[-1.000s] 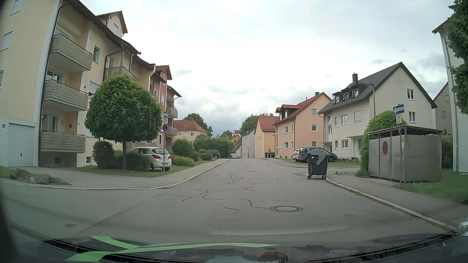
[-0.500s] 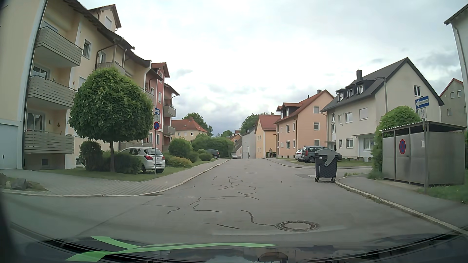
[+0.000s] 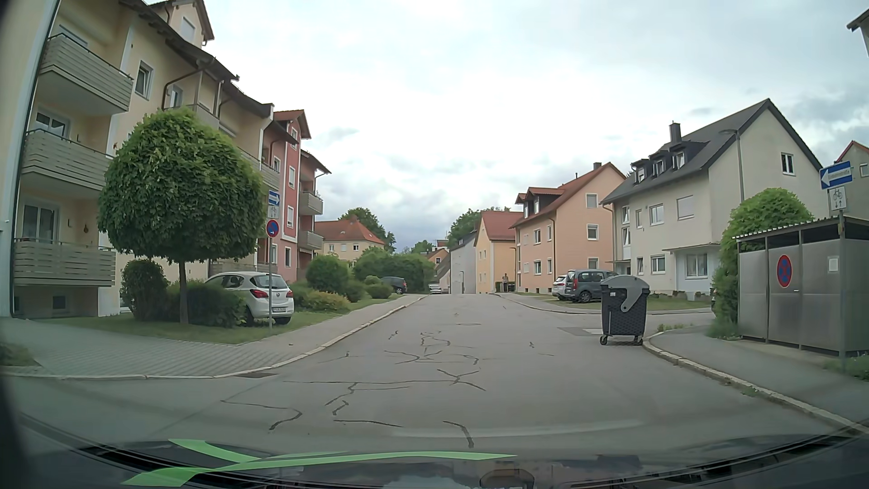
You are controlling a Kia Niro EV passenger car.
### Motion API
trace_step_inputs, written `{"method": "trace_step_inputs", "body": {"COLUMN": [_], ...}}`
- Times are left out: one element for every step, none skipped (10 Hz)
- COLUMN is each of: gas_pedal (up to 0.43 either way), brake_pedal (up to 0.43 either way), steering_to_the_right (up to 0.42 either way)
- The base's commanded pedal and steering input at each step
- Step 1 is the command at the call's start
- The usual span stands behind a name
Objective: Follow the waypoints while adhering to traffic rules and regulations
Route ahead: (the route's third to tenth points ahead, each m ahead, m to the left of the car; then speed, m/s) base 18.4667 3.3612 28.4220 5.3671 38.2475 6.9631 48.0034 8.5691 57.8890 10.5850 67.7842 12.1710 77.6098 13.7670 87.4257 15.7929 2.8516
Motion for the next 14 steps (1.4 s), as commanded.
{"method": "trace_step_inputs", "body": {"gas_pedal": [0.0,0.0,0.0,0.0,0.0,0.0,0.0,0.0,0.0,0.0,0.0,0.0,0.0,0.0], "brake_pedal": [0.0,0.0,0.0,0.0,0.0,0.0,0.0,0.0,0.0,0.0,0.0,0.0,0.0,0.0], "steering_to_the_right": [-0.006,-0.006,-0.006,-0.006,-0.006,-0.006,-0.006,-0.006,-0.005,-0.004,-0.004,-0.004,-0.004,-0.004]}}
